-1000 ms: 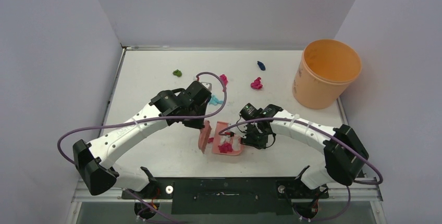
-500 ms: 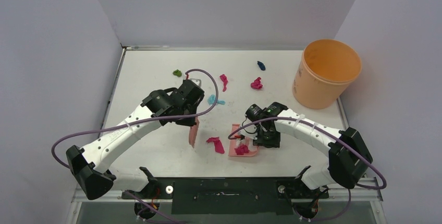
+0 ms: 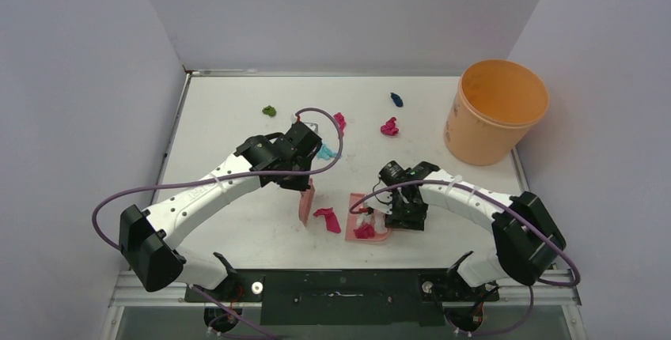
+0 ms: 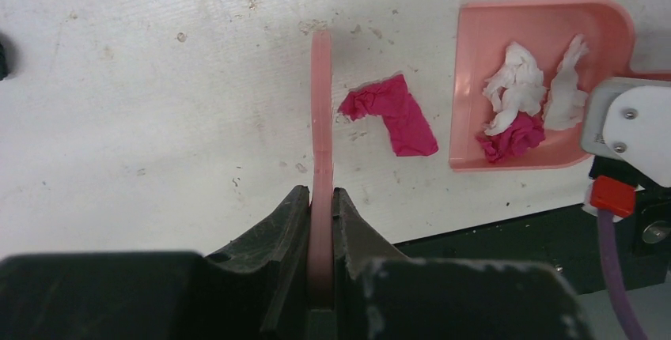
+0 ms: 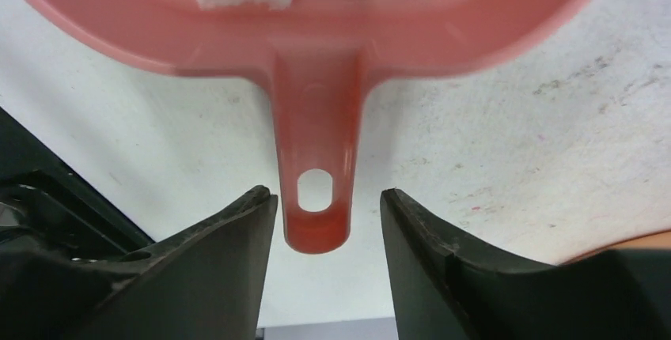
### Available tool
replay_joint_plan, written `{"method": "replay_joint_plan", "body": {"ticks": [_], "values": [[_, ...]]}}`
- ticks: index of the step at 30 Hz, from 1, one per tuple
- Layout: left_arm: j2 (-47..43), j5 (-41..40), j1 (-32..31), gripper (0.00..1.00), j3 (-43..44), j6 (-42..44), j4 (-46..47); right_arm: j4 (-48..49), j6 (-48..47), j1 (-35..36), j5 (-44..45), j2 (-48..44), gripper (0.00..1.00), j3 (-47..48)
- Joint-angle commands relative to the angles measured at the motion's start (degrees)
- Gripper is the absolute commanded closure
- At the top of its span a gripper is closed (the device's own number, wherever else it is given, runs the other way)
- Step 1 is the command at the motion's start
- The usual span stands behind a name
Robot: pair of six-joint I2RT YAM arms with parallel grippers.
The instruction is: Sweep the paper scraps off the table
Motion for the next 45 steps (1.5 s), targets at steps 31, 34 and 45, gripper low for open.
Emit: {"method": "replay_joint_plan", "body": {"ticks": [31, 34, 45], "values": [[-2.57, 0.82, 0.34, 1.00, -1.97, 0.16, 4.32, -5.43, -12.28, -12.22, -12.93, -6.46, 0.89, 4.37], [-2.75, -0.10, 0.39, 1.00, -1.10, 0.12, 3.65, -8.38, -9.28, -8.03, -8.51, -6.49, 0.89, 6.14], [0.31, -0.41, 0.64, 1.00, -3.01, -1.24, 4.56, -8.13, -3.34, -2.12, -5.06, -2.24, 0.91, 7.16]]}}
